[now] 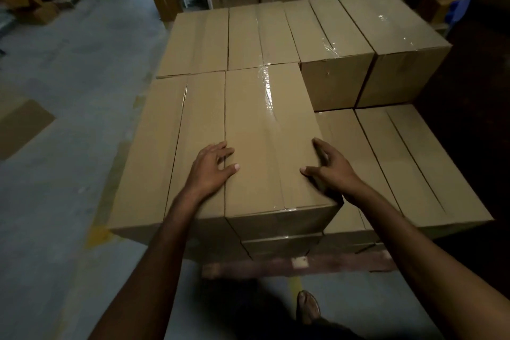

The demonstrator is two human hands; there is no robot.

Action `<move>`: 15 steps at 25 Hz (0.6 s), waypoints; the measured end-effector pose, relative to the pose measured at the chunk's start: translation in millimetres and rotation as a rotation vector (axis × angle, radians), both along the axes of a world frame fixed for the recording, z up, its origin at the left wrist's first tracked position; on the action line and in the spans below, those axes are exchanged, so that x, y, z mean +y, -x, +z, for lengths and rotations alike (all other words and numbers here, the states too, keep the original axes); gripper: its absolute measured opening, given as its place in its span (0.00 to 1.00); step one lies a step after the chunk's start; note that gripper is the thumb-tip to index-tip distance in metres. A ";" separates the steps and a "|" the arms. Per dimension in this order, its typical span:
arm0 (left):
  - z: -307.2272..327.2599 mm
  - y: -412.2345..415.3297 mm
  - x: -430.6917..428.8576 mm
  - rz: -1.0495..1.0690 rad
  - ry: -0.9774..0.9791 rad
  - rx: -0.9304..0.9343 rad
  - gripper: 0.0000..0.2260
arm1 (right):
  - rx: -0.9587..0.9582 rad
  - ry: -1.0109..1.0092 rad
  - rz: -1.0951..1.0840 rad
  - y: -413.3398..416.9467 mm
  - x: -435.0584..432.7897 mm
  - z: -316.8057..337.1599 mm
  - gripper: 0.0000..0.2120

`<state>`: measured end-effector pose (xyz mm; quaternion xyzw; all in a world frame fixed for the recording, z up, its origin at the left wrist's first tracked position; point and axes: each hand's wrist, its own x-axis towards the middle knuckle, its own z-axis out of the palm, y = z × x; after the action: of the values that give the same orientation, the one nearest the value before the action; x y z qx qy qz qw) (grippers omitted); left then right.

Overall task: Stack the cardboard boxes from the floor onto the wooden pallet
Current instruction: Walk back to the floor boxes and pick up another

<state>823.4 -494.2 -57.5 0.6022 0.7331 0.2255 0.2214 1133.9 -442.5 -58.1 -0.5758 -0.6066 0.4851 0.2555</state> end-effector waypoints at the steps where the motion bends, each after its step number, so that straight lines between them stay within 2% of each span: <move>1: 0.4 2.2 -5.8 -0.026 0.000 -0.006 0.25 | -0.047 -0.025 -0.003 0.7 -5.1 -0.1 0.41; 4: 5.8 5.4 -19.8 -0.105 0.022 -0.038 0.30 | -0.289 -0.117 0.059 5.5 -23.7 -1.2 0.42; 7: 12.8 10.4 -34.2 -0.272 0.147 -0.027 0.40 | -0.468 -0.184 0.126 13.5 -39.8 -3.0 0.45; 10: 10.8 17.9 -44.2 -0.458 0.217 0.111 0.47 | -0.416 -0.126 -0.030 14.7 -41.8 -4.4 0.41; 15: 9.9 23.2 -43.2 -0.526 0.191 0.130 0.47 | -0.345 -0.140 -0.111 13.1 -43.6 -5.8 0.36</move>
<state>800.2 -537.4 -47.6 0.7614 0.5823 0.0511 0.2803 1120.8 -486.1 -64.0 -0.6637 -0.6410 0.3209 0.2136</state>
